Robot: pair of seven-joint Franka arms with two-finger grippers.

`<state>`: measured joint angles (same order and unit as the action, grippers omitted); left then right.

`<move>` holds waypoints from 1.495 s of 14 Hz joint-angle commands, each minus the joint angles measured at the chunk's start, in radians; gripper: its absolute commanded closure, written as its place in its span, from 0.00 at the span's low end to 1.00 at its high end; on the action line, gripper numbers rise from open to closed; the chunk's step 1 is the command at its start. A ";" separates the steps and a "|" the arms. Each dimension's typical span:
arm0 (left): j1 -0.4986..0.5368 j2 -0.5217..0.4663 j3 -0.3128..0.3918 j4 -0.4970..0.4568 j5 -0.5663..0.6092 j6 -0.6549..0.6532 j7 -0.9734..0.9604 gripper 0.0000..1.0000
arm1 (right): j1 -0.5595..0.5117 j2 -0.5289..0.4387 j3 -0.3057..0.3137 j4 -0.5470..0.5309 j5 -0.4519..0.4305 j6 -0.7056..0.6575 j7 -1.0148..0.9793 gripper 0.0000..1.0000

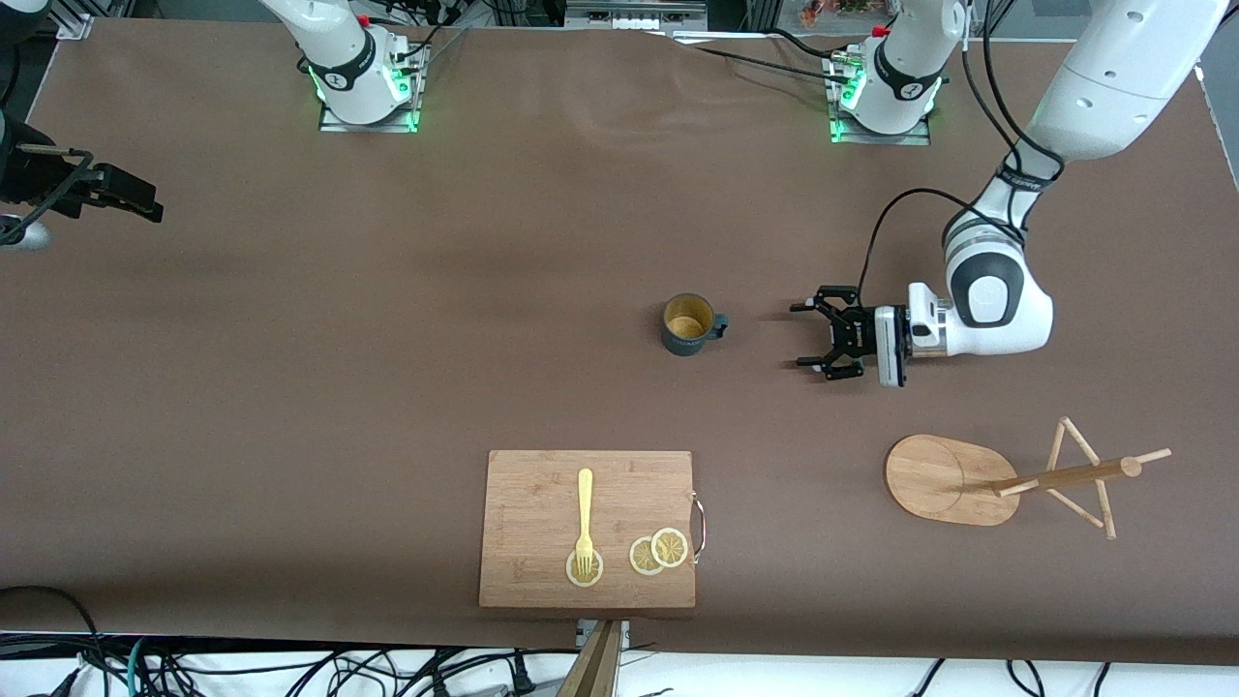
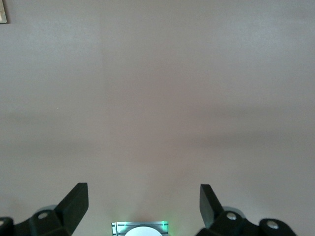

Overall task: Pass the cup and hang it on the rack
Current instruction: 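Move the left gripper to the mug and grasp its handle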

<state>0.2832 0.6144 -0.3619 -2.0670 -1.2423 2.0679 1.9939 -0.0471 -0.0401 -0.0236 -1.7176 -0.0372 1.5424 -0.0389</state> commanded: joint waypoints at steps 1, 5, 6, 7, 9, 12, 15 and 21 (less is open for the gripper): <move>0.031 0.076 -0.055 0.018 -0.112 -0.018 0.292 0.00 | 0.003 0.002 0.005 0.013 0.017 -0.008 0.004 0.00; 0.028 0.134 -0.077 0.016 -0.166 -0.018 0.511 0.00 | 0.003 0.002 0.022 0.013 0.019 -0.005 0.004 0.00; 0.025 0.152 -0.081 0.016 -0.170 -0.018 0.558 0.00 | 0.003 0.002 0.022 0.013 0.019 -0.008 0.005 0.00; 0.022 0.172 -0.084 0.016 -0.192 -0.018 0.603 0.00 | 0.003 0.002 0.022 0.012 0.019 -0.008 0.004 0.00; 0.005 0.205 -0.085 0.019 -0.249 -0.018 0.663 0.00 | 0.003 0.002 0.022 0.012 0.019 -0.010 0.004 0.00; -0.018 0.219 -0.088 0.022 -0.275 -0.015 0.674 0.00 | 0.003 0.002 0.022 0.012 0.019 -0.011 0.005 0.00; -0.062 0.226 -0.088 0.024 -0.359 -0.008 0.675 0.00 | 0.003 0.002 0.022 0.012 0.019 -0.011 0.005 0.00; -0.101 0.228 -0.081 0.044 -0.391 -0.008 0.703 0.29 | 0.003 0.003 0.022 0.012 0.019 -0.010 0.005 0.00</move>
<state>0.1786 0.8320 -0.4489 -2.0356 -1.6181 2.0658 2.6417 -0.0446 -0.0389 -0.0017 -1.7176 -0.0342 1.5428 -0.0389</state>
